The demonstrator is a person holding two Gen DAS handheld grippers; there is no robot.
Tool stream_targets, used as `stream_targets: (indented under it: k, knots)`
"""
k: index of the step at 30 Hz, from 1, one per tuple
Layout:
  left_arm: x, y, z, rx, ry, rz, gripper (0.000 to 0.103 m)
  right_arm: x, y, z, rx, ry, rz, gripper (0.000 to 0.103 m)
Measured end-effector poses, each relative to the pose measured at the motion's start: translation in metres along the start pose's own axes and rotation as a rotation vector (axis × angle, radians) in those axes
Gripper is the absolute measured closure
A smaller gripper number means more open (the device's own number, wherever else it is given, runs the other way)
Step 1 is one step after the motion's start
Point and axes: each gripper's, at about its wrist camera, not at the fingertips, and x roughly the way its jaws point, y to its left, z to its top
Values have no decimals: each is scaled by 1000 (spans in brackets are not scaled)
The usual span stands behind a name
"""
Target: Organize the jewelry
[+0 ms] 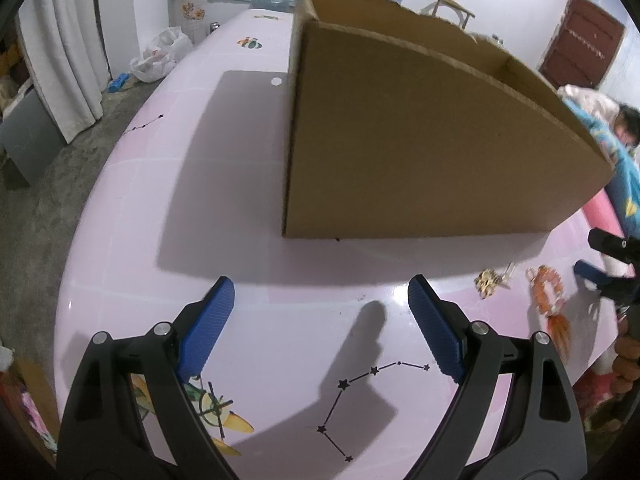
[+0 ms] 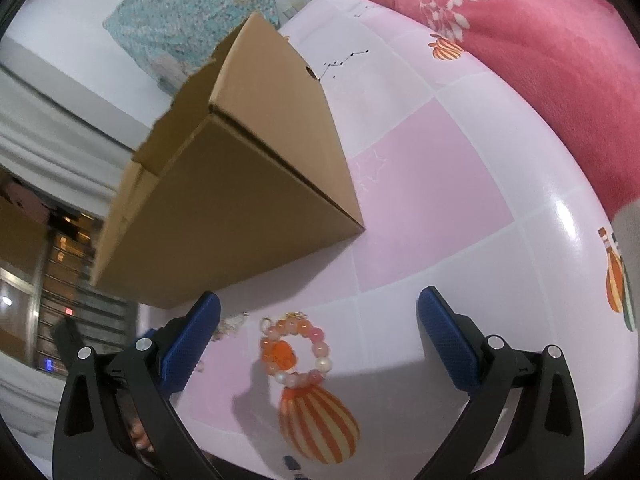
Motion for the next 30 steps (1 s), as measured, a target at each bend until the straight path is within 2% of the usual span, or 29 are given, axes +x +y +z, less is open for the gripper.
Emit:
stream_targets:
  k: [6,8,13,18,25,27,30]
  knots:
    - [-40,11,-5,-12,-122,-34,18,-34,3,-8,-64,-88,58,7]
    - [-50,11,-11,0,-136,-52,18,-44,4,-15,-89,-104,83,7]
    - [-60,-5,-31,64,-123,-126,18,-58,8,-32,-151,-97,91,17]
    - [-52,-41,-44,134,-73,-209,19,-57,21,-51,-231,-89,-3,25]
    - [-39,-90,-49,274,-37,-299,34,-42,22,-53,-259,-69,-107,43]
    - [-37,-102,-52,324,-43,-303,38,-34,28,-50,-297,-59,-169,48]
    - [-37,-111,-55,377,-66,-262,47,-24,36,-46,-347,-53,-211,56]
